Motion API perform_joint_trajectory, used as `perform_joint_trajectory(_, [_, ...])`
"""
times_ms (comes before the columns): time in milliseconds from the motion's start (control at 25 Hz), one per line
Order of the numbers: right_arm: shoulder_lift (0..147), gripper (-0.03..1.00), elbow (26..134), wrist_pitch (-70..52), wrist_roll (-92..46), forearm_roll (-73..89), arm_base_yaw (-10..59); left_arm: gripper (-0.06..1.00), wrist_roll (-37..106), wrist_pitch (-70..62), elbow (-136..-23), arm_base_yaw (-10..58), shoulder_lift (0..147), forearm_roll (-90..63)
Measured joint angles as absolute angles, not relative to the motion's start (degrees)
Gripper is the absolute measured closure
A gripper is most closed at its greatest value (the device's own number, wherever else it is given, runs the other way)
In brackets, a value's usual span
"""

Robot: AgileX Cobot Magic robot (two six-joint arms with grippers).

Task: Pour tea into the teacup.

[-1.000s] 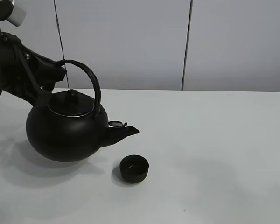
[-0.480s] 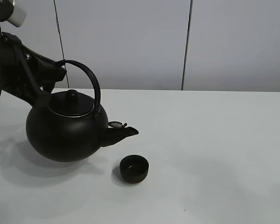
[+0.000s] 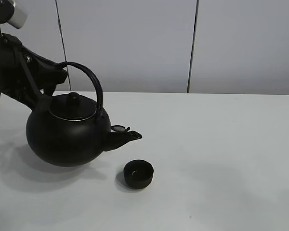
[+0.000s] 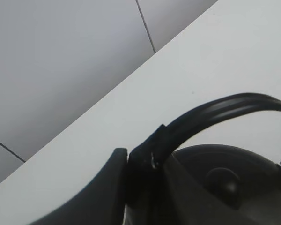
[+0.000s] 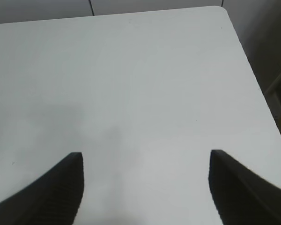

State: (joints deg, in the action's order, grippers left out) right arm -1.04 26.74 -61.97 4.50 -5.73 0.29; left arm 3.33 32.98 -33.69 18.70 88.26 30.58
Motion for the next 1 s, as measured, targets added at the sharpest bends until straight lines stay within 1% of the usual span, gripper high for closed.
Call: perform_joint_trajectory(1000, [-1.0,0.45,26.7,-62.0,4.5,-5.7,0.3,0.81,6.2,33.0,-33.7,18.6,88.3,30.6])
